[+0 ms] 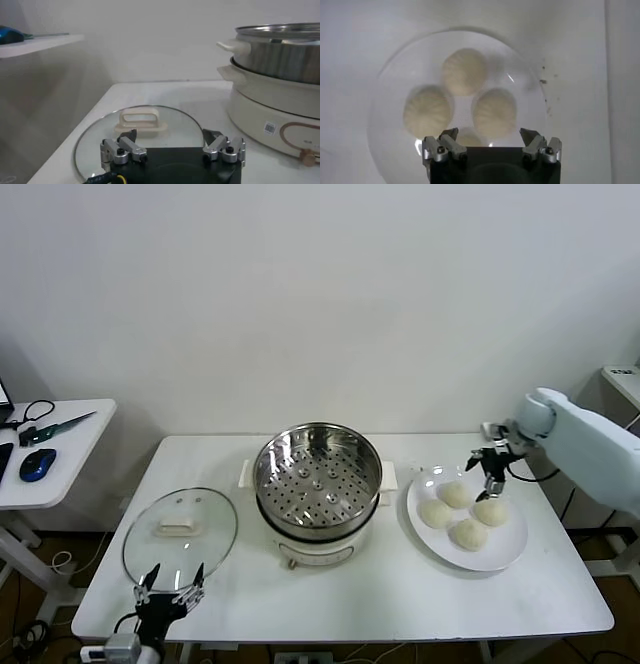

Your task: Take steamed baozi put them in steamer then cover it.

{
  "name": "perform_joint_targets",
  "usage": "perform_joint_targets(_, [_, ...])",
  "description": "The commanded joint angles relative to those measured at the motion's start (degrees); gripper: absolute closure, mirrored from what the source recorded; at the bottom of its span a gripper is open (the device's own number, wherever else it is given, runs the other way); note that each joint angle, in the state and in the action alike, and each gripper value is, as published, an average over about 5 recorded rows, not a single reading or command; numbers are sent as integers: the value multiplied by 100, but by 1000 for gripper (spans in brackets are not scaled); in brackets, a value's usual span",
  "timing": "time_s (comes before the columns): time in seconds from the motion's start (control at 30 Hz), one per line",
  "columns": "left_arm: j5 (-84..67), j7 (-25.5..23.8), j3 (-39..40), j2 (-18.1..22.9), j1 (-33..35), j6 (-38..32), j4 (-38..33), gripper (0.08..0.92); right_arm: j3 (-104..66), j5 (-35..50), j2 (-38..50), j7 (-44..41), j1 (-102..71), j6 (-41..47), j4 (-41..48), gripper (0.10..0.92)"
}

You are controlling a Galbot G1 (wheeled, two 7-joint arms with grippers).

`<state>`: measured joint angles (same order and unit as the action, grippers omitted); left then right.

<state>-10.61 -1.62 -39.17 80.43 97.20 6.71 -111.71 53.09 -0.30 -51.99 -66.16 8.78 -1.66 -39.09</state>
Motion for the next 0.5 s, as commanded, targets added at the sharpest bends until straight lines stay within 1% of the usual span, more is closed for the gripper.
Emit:
perform_joint_targets(0.03, [8,2,4,3,13,-7,6,177,-621,-698,-637,193,-378,-145,864,203])
perform_joint_targets(0.23, [16,10,6,-1,-7,-19,45,177,-833,-808,-880,289,-485,-147,1100,203])
perform_joint_targets(0.5, [32,16,11,7,-7,-24,56,177,-858,-833,-965,282,-517,-116,1147,203])
